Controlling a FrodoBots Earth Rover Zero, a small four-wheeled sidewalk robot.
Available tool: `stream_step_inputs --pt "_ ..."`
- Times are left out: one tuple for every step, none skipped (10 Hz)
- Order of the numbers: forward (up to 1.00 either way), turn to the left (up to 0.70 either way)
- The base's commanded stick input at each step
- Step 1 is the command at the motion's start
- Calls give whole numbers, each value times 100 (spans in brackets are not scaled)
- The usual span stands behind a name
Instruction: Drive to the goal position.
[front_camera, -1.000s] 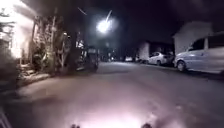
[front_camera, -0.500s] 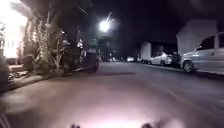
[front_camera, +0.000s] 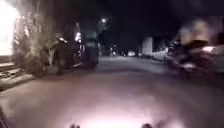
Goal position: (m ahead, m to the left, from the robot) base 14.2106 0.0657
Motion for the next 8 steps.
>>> stream_step_inputs --pt "100 0" --pt "100 0" --pt "100 0" --pt "100 0" --pt "100 0" --pt "100 0" --pt "100 0" --pt "100 0"
